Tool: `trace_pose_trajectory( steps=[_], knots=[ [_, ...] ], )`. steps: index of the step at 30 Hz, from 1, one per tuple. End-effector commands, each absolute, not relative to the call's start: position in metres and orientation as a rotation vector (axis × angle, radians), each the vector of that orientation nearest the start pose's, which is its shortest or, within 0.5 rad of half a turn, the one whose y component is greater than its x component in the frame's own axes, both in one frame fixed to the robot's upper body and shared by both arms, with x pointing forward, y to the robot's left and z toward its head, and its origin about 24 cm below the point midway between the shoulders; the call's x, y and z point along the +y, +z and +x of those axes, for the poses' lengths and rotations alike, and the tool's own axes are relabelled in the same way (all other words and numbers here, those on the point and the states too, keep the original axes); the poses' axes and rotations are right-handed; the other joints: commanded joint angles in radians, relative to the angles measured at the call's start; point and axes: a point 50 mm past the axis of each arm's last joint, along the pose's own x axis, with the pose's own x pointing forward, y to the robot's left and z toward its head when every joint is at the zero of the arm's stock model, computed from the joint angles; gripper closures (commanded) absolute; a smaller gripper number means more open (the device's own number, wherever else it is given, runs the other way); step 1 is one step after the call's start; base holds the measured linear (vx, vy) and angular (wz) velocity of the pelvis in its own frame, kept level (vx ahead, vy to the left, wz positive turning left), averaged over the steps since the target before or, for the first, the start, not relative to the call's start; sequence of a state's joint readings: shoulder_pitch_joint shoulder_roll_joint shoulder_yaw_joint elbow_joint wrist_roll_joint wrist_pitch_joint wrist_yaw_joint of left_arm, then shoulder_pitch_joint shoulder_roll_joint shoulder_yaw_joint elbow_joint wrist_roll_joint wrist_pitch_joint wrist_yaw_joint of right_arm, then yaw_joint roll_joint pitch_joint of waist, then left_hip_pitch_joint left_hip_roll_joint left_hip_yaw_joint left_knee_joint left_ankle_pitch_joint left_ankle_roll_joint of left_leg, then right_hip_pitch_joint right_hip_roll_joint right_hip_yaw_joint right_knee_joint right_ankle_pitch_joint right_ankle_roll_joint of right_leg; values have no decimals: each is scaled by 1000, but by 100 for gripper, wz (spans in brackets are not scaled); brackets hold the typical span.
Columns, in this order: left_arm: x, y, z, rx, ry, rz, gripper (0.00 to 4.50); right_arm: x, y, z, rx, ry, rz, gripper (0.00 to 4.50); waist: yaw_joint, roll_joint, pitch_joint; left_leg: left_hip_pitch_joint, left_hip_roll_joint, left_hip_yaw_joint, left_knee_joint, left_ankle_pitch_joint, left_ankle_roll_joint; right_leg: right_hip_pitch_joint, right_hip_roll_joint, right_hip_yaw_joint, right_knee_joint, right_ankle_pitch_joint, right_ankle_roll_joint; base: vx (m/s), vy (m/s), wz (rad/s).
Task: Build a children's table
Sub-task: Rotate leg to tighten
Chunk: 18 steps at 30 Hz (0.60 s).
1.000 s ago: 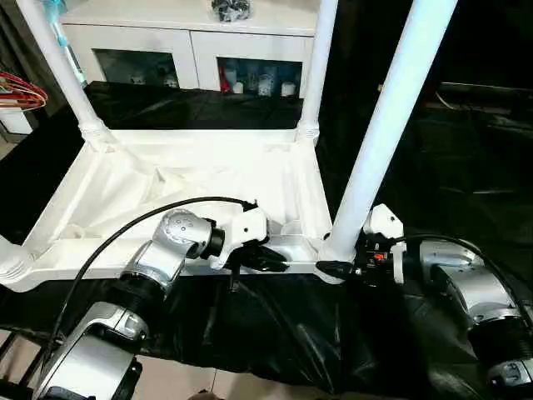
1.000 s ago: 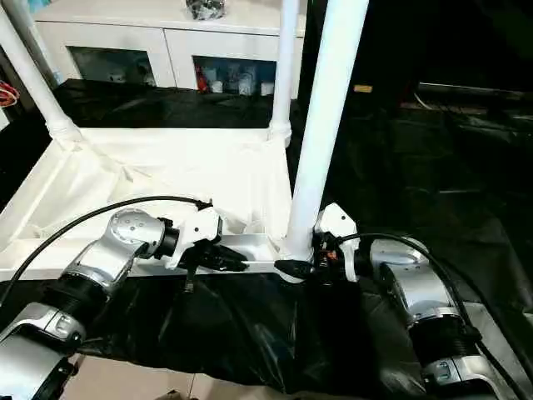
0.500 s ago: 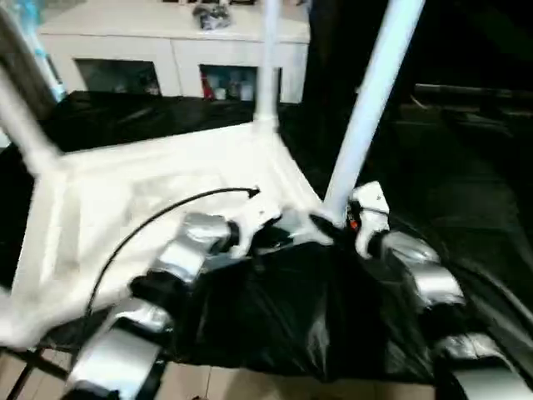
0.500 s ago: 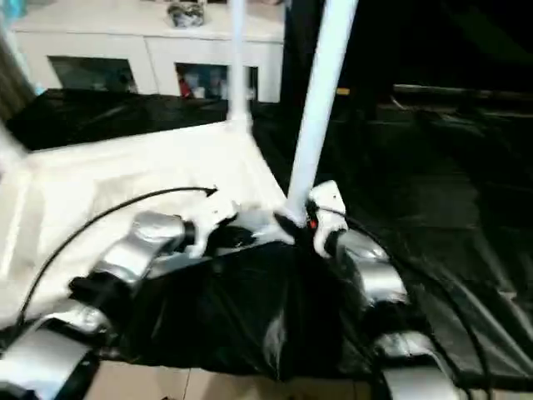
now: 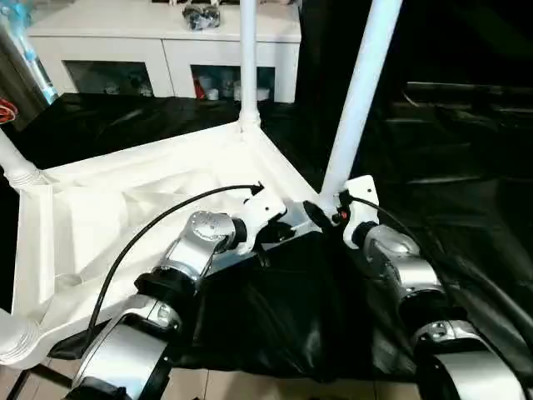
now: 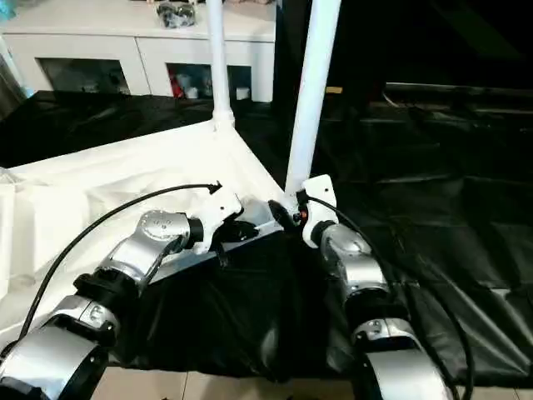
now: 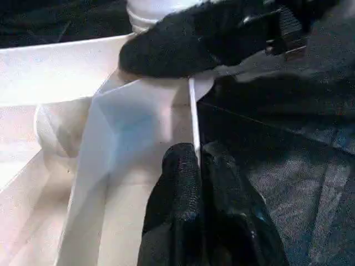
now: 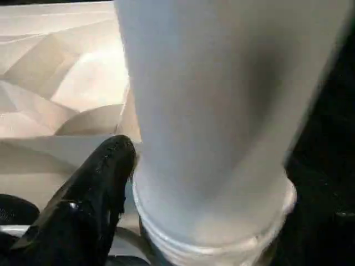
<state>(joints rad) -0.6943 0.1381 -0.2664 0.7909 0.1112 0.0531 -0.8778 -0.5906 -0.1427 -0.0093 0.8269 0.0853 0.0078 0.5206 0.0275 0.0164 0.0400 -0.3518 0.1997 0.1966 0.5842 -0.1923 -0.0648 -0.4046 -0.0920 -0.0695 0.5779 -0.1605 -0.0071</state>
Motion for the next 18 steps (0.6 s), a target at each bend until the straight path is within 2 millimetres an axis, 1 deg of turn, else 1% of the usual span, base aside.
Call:
trace_pose_trajectory(
  steps=[1, 2, 3, 4, 5, 6, 7, 8, 9, 10, 12, 13, 14, 16, 18],
  knots=[
    [58, 43, 324, 325, -1289, 409, 450, -116, 21, 331, 301, 763, -58, 52, 5, 3, -56, 1, 27, -15, -76, -298, 48, 46, -49, 35, -72, -266, -229, 0, 0, 0],
    [62, 43, 321, 320, -1329, 417, 450, -124, 22, 325, 300, 848, -96, 52, 10, 1, -59, 2, 28, -13, -72, -269, 59, 49, -49, 37, -64, -208, -242, 0, 0, 0],
    [65, 43, 320, 322, -1349, 417, 450, -128, 23, 321, 303, 893, -111, 52, 13, 0, -59, 2, 27, -11, -70, -252, 71, 51, -46, 37, -63, -178, -246, 57, -10, 6],
    [66, 43, 319, 325, -1359, 416, 450, -131, 24, 319, 305, 916, -117, 52, 16, 1, -61, 0, 29, -8, -67, -220, 89, 52, -46, 37, -54, -126, -264, 0, 0, 0],
    [66, 43, 319, 325, -1359, 416, 450, -131, 24, 319, 305, 916, -117, 52, 20, 2, -63, -2, 30, -7, -66, -187, 100, 54, -47, 36, -48, -95, -277, 0, 0, 0],
    [70, 44, 317, 310, -1396, 422, 450, -137, 25, 314, 307, 961, -135, 52, 22, 1, -62, -2, 30, -6, -65, -179, 104, 54, -46, 35, -49, -92, -281, 0, 0, 0],
    [72, 45, 316, 305, -1424, 417, 450, -140, 26, 313, 307, 984, -143, 52, 28, 0, -62, -3, 31, -6, -64, -173, 108, 57, -48, 34, -48, -99, -281, 0, 0, 0],
    [76, 45, 313, 305, -1457, 421, 450, -144, 27, 309, 315, 1024, -149, 52, 32, 4, -60, -3, 32, -6, -66, -181, 105, 56, -48, 34, -51, -126, -277, 0, 0, 0],
    [76, 45, 313, 305, -1457, 421, 450, -144, 27, 309, 315, 1024, -149, 52, 34, 4, -60, -1, 33, -6, -66, -191, 102, 56, -49, 34, -52, -144, -274, 0, 0, 0],
    [83, 44, 312, 318, -1485, 430, 450, -150, 29, 303, 332, 1093, -164, 52, 35, 3, -58, 0, 34, -6, -68, -207, 96, 55, -49, 35, -55, -170, -269, 0, 0, 0],
    [85, 44, 312, 322, -1488, 434, 450, -151, 29, 301, 337, 1114, -169, 52, 35, 5, -55, 1, 35, -7, -72, -233, 83, 51, -48, 35, -60, -219, -256, 0, 0, 0],
    [88, 45, 312, 330, -1493, 435, 450, -153, 31, 297, 346, 1155, -172, 52, 36, 3, -54, 4, 35, -7, -73, -250, 74, 51, -47, 35, -63, -247, -247, 0, 0, 0],
    [94, 46, 312, 335, -1505, 438, 450, -156, 33, 291, 359, 1212, -168, 52, 39, 2, -54, 6, 35, -7, -74, -259, 71, 49, -47, 37, -65, -260, -242, 0, 0, 0],
    [96, 47, 312, 336, -1515, 433, 450, -157, 34, 289, 368, 1238, -164, 78, 41, 2, -54, 6, 37, -7, -75, -259, 69, 48, -48, 38, -63, -259, -241, 0, 0, 0],
    [98, 48, 312, 337, -1524, 426, 450, -157, 35, 286, 372, 1260, -162, 78, 43, 1, -54, 5, 37, -7, -75, -250, 65, 48, -49, 38, -62, -256, -240, 0, 0, 0]
  ],
)
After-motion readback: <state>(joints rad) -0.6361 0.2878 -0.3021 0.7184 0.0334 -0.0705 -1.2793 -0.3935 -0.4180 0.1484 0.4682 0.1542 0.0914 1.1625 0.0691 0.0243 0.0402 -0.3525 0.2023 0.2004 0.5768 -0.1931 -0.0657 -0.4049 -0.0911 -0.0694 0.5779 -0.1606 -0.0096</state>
